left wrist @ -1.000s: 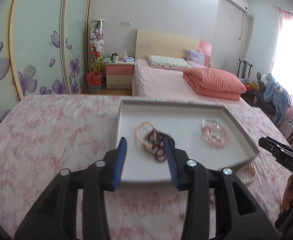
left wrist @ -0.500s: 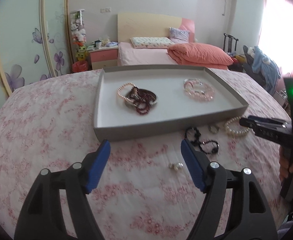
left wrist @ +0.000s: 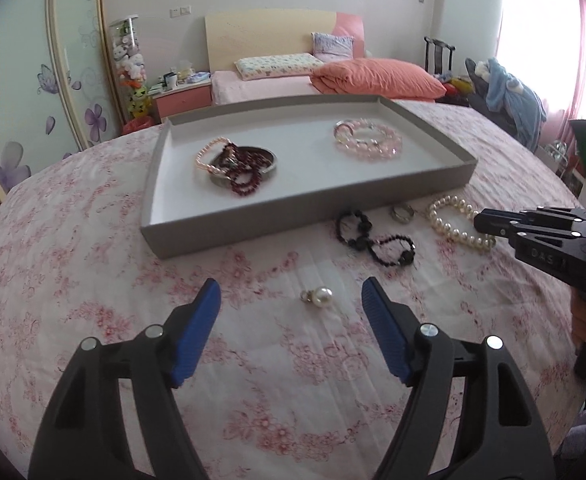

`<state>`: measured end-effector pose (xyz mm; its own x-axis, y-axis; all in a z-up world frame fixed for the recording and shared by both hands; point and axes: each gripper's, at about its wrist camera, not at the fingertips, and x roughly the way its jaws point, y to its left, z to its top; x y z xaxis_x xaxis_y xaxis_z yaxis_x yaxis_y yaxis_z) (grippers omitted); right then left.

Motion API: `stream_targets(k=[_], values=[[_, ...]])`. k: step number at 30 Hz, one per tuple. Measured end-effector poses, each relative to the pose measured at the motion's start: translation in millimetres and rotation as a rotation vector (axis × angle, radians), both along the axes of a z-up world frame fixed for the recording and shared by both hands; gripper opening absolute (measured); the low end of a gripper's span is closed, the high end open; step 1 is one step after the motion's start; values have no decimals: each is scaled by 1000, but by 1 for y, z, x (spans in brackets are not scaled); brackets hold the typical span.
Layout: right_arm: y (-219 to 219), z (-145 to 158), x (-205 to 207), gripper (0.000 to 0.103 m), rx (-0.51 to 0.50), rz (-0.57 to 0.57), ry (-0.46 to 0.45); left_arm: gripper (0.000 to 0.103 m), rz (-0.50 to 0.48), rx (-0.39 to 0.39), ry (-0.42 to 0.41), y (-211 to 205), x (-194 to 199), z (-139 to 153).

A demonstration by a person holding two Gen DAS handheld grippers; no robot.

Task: Organize jewelry

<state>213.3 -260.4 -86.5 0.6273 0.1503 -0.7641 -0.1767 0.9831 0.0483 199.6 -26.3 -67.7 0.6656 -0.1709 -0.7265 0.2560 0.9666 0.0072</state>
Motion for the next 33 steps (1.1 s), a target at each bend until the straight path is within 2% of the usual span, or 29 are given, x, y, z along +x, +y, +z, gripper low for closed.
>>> stream_targets(k=[3, 5, 10, 14, 19, 23, 33], values=[[-1, 0, -4, 11, 2, 3, -1, 64, 1, 3, 20, -6, 4, -5], [-2, 1, -3, 11, 7, 2, 0, 54, 4, 0, 38, -8, 7, -7], [-3, 1, -3, 11, 11, 3, 1, 38, 15, 3, 76, -16, 12, -15], [-4, 1, -2, 11, 18, 2, 2, 17, 25, 21, 79, -20, 12, -17], [-4, 1, -2, 11, 19, 2, 2, 16, 88, 31, 77, -6, 15, -17], [-4, 1, -2, 11, 17, 2, 2, 17, 134, 7, 83, 14, 18, -15], [-4, 1, -3, 11, 25, 1, 4, 22, 126, -1, 84, 15, 18, -15]])
